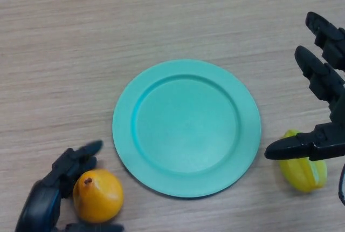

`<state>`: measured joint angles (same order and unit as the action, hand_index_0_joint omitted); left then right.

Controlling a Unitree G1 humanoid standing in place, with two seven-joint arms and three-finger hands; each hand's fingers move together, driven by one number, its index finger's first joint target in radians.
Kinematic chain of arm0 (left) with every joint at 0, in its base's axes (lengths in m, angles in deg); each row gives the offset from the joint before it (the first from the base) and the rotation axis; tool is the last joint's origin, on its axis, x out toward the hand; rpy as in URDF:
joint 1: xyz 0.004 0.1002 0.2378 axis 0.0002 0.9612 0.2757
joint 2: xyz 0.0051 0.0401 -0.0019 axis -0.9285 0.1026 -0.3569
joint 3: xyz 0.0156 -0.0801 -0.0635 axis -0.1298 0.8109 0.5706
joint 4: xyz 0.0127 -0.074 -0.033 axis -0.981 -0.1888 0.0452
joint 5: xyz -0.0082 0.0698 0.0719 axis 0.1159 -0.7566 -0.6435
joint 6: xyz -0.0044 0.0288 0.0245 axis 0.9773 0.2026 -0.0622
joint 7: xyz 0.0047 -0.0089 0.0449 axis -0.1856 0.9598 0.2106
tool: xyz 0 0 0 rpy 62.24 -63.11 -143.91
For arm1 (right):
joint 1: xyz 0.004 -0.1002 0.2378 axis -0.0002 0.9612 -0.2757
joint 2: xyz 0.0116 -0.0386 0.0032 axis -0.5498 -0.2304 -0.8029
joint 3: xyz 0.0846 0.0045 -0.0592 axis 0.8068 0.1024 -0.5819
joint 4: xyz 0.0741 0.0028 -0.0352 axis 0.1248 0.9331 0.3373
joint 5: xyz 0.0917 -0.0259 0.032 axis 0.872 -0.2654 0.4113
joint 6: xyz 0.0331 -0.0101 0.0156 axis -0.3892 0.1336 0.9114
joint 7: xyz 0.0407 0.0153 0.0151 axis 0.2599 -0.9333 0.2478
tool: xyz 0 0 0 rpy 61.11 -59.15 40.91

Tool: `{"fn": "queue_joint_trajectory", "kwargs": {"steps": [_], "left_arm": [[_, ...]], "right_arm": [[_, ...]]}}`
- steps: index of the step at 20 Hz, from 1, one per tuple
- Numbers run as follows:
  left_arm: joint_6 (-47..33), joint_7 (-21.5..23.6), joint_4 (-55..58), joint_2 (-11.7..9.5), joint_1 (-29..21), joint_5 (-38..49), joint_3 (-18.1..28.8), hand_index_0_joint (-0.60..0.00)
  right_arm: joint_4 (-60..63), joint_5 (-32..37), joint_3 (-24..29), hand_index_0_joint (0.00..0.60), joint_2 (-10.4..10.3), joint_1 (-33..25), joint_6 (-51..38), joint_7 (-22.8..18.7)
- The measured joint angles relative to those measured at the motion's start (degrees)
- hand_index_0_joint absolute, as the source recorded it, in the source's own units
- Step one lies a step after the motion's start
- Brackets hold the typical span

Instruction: Pick up the yellow pear and place it on the plate

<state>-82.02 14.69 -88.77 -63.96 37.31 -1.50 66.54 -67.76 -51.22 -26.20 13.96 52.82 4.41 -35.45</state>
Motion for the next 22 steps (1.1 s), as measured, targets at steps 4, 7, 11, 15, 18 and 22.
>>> {"fn": "queue_joint_trajectory", "kwargs": {"steps": [4, 7, 11, 15, 18, 22], "left_arm": [[-6.86, 2.07, -2.78, -1.81, -1.40, -7.22, -0.61, -0.600], [-4.82, 4.22, 3.76, -1.83, -0.40, -13.71, -0.56, -0.600], [13.75, 2.86, 22.59, -0.71, -1.71, 1.14, 0.28, -0.600], [22.29, 0.88, 24.83, -0.73, -5.05, 5.72, 0.11, -0.600], [23.19, 0.76, 18.85, -1.43, -10.94, 6.39, -0.72, -0.600], [23.99, 1.15, 9.44, -1.31, -17.42, 8.81, -5.85, -0.600]], "right_arm": [[-0.51, 0.09, 0.79, 0.600, 0.21, 0.29, 0.70, 0.00], [-0.77, 3.14, 1.72, 0.600, 0.28, 0.98, 1.26, 0.00], [-0.75, 3.26, 2.83, 0.600, 0.53, 0.85, 1.71, -0.04], [-0.75, 3.26, 2.80, 0.252, 0.53, 0.48, 1.71, -0.06], [-0.79, 3.34, 2.70, 0.000, 0.60, 0.17, 1.68, -0.21], [-2.42, 3.32, 2.66, 0.000, 0.58, 1.30, 1.18, 0.89]]}}
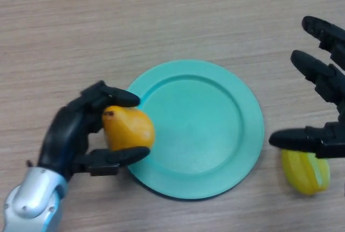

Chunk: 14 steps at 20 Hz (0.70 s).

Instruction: Pick up the yellow pear and place it on the plate

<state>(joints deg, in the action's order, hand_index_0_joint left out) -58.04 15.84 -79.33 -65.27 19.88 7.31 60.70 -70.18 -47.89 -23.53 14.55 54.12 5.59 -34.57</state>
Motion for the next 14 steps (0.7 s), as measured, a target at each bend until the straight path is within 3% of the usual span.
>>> {"fn": "queue_joint_trajectory", "kwargs": {"steps": [4, 7, 11, 12, 13, 14], "left_arm": [[-0.93, 0.04, -7.68, 0.85, -4.00, -1.03, -1.53, -0.600], [-3.35, -0.09, -12.76, 1.40, -6.09, -7.51, -4.09, -0.600], [-15.52, 2.32, -18.17, 1.63, -8.69, -15.42, -5.51, -0.600], [-15.58, 3.46, -18.17, 1.63, -8.87, -15.51, -5.49, -0.550], [-15.58, 4.15, -18.18, 1.62, -8.86, -16.05, -5.44, -0.400], [-15.58, 4.15, -18.18, 1.62, -8.86, -16.51, -5.45, -0.300]], "right_arm": [[-0.25, 0.00, 0.08, 0.000, 0.00, -0.04, 0.00, -0.03], [-0.48, -0.02, 0.05, 0.000, 0.00, 0.08, 0.00, -0.03], [-0.86, -0.12, 0.09, 0.000, 0.00, 0.16, 0.01, 0.41], [-0.86, -0.14, 0.09, 0.000, 0.00, 0.28, 0.01, 0.44], [-0.86, -0.15, 0.09, 0.000, 0.00, 0.34, 0.01, 0.44], [-0.87, -0.15, 0.09, 0.000, 0.00, 0.33, 0.01, 0.44]]}}
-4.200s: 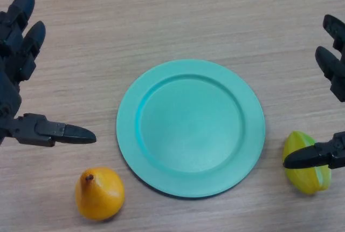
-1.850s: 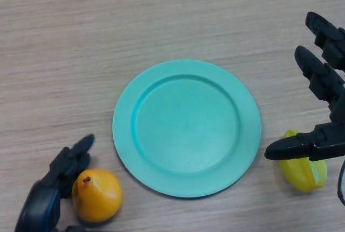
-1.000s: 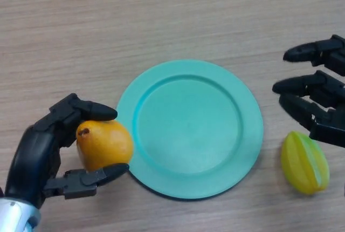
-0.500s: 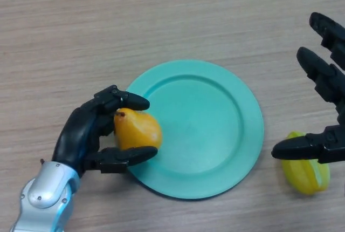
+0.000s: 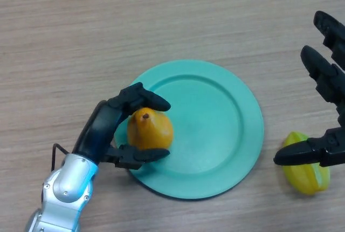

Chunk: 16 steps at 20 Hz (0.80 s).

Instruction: Pick up the yellow pear and place it on the plate

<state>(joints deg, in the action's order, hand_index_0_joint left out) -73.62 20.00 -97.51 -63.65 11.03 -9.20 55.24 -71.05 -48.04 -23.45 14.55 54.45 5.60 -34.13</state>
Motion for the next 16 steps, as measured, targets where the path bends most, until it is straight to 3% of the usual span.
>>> {"fn": "queue_joint_trajectory", "kwargs": {"steps": [1, 2, 3, 6, 9, 12, 16], "left_arm": [[-0.01, 0.02, 0.00, 0.00, 0.00, -1.73, 0.01, -0.150], [-0.01, 0.02, 0.03, 0.00, 0.06, -3.31, 0.02, -0.050], [0.11, 0.00, 0.86, 0.00, 0.38, -5.02, 0.01, 0.000], [0.74, -0.21, 4.62, -0.03, -0.02, -5.10, 0.12, 0.000], [5.86, -5.13, 10.91, -0.61, 0.93, -4.72, 0.22, 0.000], [5.97, -5.13, 17.13, -1.77, 1.13, -4.08, 0.77, 0.000], [6.04, -4.73, 25.03, -2.51, 1.94, 3.55, 5.55, 0.000]], "right_arm": [[-0.05, 0.01, 0.00, 0.000, 0.00, -0.01, 0.00, 0.01], [-0.10, 0.01, 0.00, 0.000, 0.00, -0.09, 0.02, 0.01], [-0.11, 0.00, 0.02, 0.000, 0.00, -0.39, 0.04, 0.01], [-0.06, -3.16, -0.16, 0.000, 0.00, -0.29, 0.03, 1.26], [0.85, -4.82, -0.19, 0.000, 0.10, -0.70, 0.03, 1.64], [1.16, -7.01, -0.16, 0.000, 0.10, -0.70, -0.08, 1.88], [1.31, -6.57, -0.09, 0.000, 0.11, -1.11, -0.09, 2.06]]}}
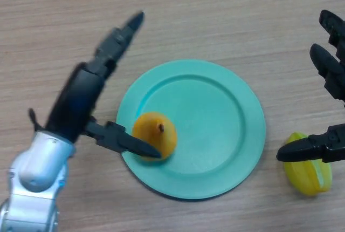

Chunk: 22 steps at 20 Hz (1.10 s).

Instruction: Pick up the yellow pear and place it on the plate

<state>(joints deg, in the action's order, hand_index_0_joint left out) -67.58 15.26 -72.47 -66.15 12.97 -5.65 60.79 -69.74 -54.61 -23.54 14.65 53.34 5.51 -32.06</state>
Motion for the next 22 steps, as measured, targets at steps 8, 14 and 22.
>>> {"fn": "queue_joint_trajectory", "kwargs": {"steps": [8, 14, 22], "left_arm": [[15.43, -2.62, 13.35, -3.86, 6.68, 24.01, 12.26, 0.000], [27.34, -1.07, 15.32, -5.40, 6.88, 32.10, 17.22, 0.000], [26.22, -1.07, 14.08, -5.43, 6.23, 25.40, 16.40, 0.000]], "right_arm": [[1.26, 4.77, 0.38, 0.000, 0.25, -0.42, -0.45, -1.32], [1.74, 5.31, 0.33, 0.000, 1.50, -0.39, -1.78, -1.15], [2.75, 3.08, 0.30, 0.000, 1.18, 0.29, -4.30, 0.04]]}}
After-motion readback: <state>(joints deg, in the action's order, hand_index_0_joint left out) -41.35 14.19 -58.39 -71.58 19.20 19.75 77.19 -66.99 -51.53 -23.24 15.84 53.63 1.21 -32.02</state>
